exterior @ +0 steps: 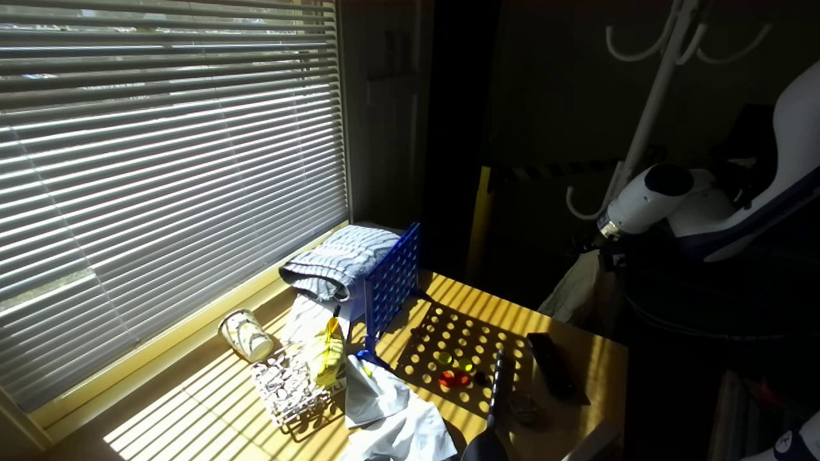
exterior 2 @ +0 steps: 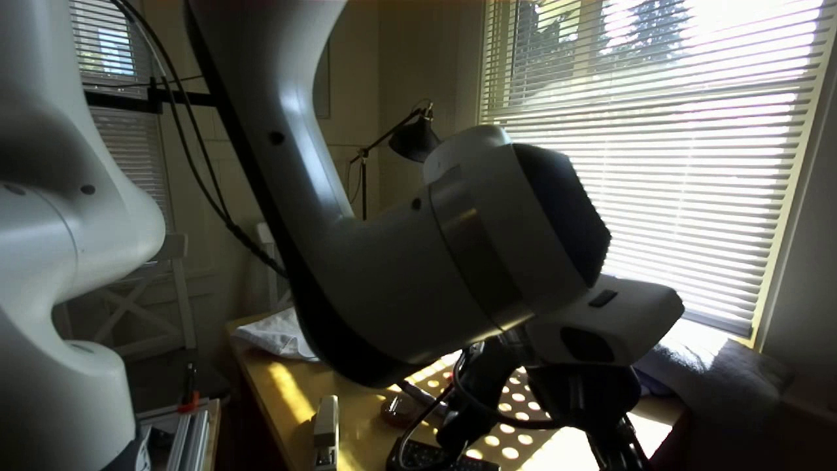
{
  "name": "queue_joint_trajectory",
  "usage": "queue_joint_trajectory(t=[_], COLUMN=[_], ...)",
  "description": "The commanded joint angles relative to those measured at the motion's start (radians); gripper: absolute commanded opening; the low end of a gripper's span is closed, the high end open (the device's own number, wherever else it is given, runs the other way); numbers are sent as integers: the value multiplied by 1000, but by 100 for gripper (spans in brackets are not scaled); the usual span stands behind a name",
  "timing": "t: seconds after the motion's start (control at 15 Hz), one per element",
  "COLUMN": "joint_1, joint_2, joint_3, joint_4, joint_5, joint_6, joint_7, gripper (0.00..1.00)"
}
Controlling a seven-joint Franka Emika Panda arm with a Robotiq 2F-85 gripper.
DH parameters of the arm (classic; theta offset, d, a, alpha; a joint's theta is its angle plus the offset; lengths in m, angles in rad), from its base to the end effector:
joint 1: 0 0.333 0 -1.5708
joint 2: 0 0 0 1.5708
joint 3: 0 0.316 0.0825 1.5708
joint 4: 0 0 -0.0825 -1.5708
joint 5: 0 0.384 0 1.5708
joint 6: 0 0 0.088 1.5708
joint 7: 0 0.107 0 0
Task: Take the cloth off of the coat hanger and put it on the table
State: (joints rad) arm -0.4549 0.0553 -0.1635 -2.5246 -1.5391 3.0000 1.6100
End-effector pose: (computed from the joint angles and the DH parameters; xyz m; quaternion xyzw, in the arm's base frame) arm 0.3993 -0.1964 0.2636 0.8961 -0.3411 0.2450 0.1438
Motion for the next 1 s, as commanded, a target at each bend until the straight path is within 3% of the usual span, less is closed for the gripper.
queue_joint_trajectory(t=[0.0, 0.47, 0.93], joint_1=[9, 20, 23], joint_2=[82, 123, 100], joint_3=[9, 13, 17], joint_4=[53, 64, 4], joint_5=[-64, -86, 6], joint_6=[1, -11, -53], joint_7=[70, 102, 27], gripper=[100, 100, 100])
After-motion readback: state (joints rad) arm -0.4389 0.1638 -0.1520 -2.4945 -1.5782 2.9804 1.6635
